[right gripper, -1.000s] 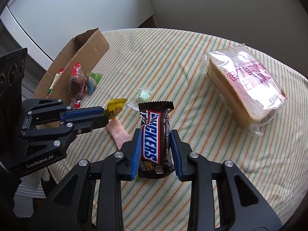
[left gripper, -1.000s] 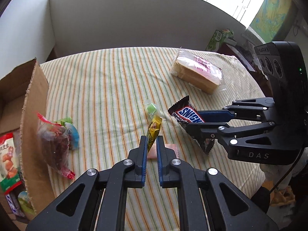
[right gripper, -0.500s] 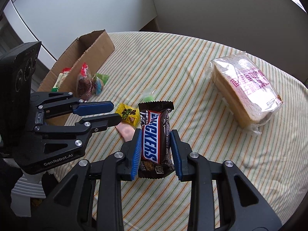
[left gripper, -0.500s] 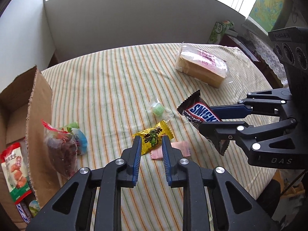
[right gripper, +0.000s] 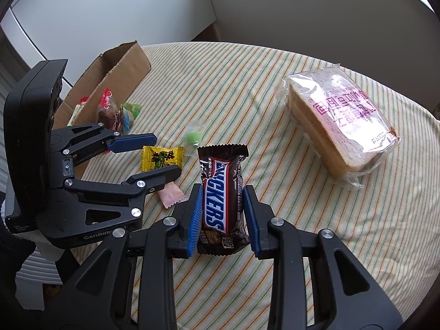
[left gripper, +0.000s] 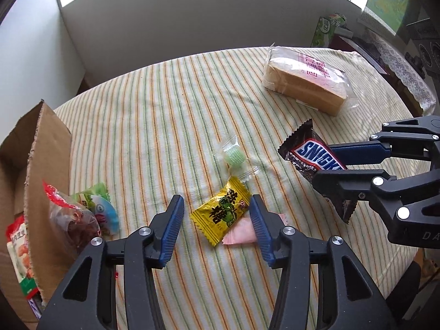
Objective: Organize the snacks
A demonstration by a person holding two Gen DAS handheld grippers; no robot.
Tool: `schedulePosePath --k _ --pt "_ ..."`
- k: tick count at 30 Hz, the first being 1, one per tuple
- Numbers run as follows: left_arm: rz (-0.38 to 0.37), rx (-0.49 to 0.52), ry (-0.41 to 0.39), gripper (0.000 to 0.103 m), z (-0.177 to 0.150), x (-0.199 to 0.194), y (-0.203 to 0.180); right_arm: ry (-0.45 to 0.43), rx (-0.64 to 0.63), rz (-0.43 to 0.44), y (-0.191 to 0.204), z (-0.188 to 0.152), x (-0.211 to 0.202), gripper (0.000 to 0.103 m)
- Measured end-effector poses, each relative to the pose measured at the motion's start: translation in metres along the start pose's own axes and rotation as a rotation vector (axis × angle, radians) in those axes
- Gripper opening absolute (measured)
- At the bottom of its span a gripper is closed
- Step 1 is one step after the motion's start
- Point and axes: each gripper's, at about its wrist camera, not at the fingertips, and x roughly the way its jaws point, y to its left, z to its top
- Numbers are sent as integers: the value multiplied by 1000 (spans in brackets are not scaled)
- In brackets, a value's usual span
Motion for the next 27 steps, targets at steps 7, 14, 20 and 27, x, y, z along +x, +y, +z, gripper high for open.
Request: schedulePosePath --k 7,14,20,27 --pt "-38 -38 -40 28 -15 -9 0 3 0 -3 2 0 2 30" --pt "-60 -89 -82 15 -26 -23 6 0 -11 -9 9 1 4 30" --pt "-58 -70 -90 6 -24 -29 4 -7 -17 -12 11 4 0 31" --pt "-62 -58 -82 6 -20 -24 -1 -5 -14 -14 12 3 0 30"
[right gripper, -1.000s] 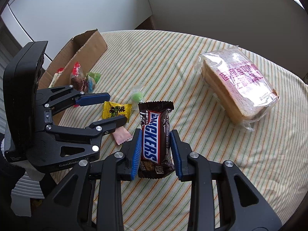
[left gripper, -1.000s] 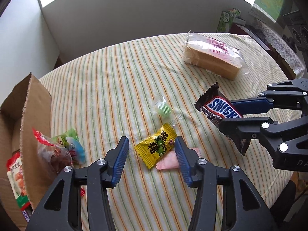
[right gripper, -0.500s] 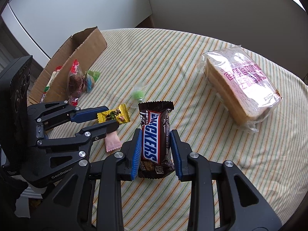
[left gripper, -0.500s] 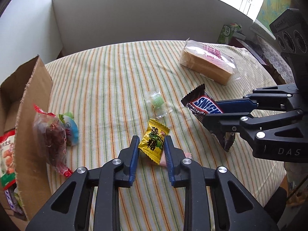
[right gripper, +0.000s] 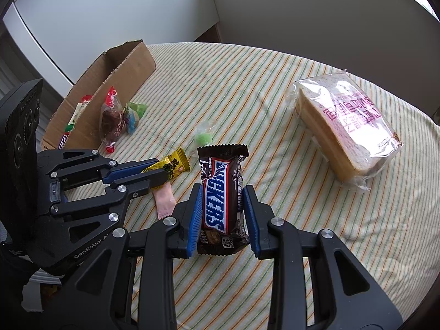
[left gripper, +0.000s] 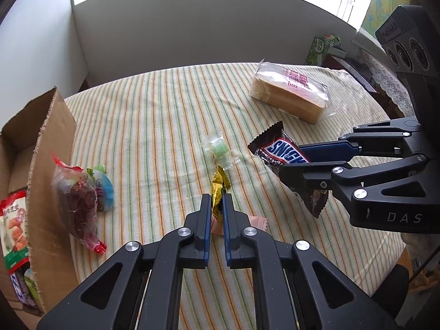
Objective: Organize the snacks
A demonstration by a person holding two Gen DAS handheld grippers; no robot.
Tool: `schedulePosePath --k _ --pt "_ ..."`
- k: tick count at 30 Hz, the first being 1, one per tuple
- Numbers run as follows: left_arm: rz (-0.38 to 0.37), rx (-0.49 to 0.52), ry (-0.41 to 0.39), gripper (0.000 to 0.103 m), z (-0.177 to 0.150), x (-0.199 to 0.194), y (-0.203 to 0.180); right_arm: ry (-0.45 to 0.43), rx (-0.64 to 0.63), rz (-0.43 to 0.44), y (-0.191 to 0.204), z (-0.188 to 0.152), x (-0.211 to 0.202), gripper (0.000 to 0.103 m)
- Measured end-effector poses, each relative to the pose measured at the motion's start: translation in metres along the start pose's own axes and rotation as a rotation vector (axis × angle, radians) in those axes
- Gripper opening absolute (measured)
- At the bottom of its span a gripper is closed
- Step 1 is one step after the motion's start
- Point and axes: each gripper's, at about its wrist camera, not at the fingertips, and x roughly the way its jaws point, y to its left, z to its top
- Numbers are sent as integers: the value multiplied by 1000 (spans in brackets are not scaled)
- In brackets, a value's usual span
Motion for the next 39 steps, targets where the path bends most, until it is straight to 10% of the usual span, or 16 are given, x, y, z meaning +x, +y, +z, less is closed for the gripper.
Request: schedulePosePath --k 20,39 --pt "17 32 -1 9 9 14 -15 -2 16 0 -7 -3 2 31" --pt "87 -19 -137 9 -6 -100 59 -104 -110 57 80 44 -38 30"
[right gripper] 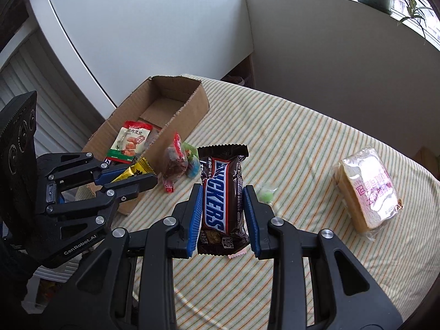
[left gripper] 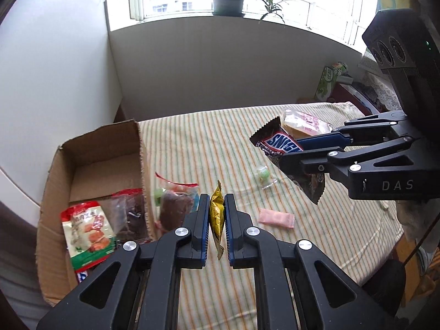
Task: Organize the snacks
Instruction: 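Carry the Snickers bar and yellow candy into the box and open both grippers, then withdraw both grippers from the box toward the pink stick and green cup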
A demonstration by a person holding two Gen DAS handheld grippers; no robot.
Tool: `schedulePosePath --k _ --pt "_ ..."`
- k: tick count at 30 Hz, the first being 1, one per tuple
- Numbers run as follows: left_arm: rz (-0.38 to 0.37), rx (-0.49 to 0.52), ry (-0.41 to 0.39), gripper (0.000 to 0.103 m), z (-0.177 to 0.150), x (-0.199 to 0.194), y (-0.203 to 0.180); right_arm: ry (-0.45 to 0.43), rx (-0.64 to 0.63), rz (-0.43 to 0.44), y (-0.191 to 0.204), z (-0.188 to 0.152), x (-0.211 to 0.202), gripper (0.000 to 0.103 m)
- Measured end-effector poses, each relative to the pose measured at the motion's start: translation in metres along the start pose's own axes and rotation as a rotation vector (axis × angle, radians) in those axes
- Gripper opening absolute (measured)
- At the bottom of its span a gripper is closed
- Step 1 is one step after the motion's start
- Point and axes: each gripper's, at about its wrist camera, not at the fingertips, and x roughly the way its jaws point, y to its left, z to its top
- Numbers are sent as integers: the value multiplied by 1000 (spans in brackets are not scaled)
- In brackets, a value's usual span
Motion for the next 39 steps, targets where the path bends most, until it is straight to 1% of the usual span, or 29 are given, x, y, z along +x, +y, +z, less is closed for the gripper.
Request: schedulePosePath --k 7,11,18,22,23,24,25,26,28,33,37,39 --pt "52 -59 -1 9 -16 -22 53 -6 -58 56 54 34 21 31" --pt "70 -97 0 9 -23 -25 78 2 -85 87 84 52 40 31" --pt "71 -137 -7 9 -30 -29 102 41 -121 124 119 71 74 31" --pt "69 -152 -13 11 -32 -30 110 42 -135 116 128 75 84 31" --pt "71 -152 -10 23 -33 -30 111 47 -133 119 128 76 86 33" --pt "71 -153 -10 31 -34 -30 111 46 -128 122 127 77 87 36" --pt "71 -153 -14 40 -35 -30 111 40 -126 121 127 77 86 42" --pt "73 -151 -13 41 -34 -30 112 34 -126 116 126 78 85 48" --pt "81 -161 -15 41 -35 -30 113 25 -123 114 123 78 82 53" --pt "81 -181 -12 42 -33 -32 114 11 -112 122 111 78 69 60" --pt "76 -176 -29 42 -31 -40 103 -14 -119 108 96 70 49 68" --pt "70 -167 -40 42 -28 -42 95 -28 -101 99 82 65 37 69"
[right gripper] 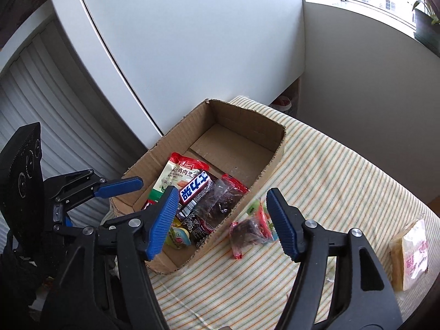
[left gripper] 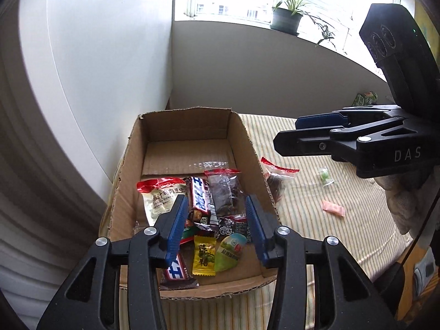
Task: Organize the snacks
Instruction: 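Withdraw both grippers from the box toward the pink stick and green cup, then grasp the green cup candy with the right gripper while the left grasps the pink stick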
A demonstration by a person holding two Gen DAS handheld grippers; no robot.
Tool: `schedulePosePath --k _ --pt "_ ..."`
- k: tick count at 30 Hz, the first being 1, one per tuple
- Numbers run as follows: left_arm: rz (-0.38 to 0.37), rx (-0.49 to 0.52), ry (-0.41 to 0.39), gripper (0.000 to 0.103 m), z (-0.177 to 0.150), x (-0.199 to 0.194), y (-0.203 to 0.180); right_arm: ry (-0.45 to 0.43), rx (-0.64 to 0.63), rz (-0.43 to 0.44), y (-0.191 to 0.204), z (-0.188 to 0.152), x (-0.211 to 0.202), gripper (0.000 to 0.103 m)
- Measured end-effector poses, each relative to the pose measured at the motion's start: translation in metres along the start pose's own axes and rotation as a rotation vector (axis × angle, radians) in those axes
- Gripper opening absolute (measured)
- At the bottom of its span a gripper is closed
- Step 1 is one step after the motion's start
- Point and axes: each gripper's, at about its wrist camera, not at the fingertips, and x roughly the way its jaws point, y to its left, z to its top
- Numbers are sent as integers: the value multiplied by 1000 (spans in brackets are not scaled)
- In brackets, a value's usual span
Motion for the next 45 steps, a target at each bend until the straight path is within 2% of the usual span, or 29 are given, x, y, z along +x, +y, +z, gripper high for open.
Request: schedulePosePath --k 4,8,17,19,25,28,31,35,37,45 --pt "-32 17 -10 43 2 1 -21 -15 32 -48 -29 -16 -26 70" --pt "-72 38 -13 50 0 5 -47 -18 75 -86 -61 -37 -48 70" --pt "-152 64 28 50 -12 25 -100 -27 174 -146 -128 -82 -77 70" --pt "-174 60 53 50 -16 32 -110 -18 204 -130 -141 -90 -78 70" --pt "-225 78 135 49 -30 54 -143 71 214 -58 -152 -100 -54 69" --pt "-243 88 184 49 -34 65 -157 138 197 -10 -147 -101 -31 55" --pt "-243 87 223 49 -34 79 -168 194 199 -9 -147 -101 -7 48" --pt "-235 34 247 49 -28 94 -171 213 229 14 -153 -101 12 40" --pt "-221 19 248 49 -25 99 -171 210 236 10 -157 -100 16 39" --pt "-195 63 252 49 -27 106 -187 236 194 -32 -155 -98 32 28"
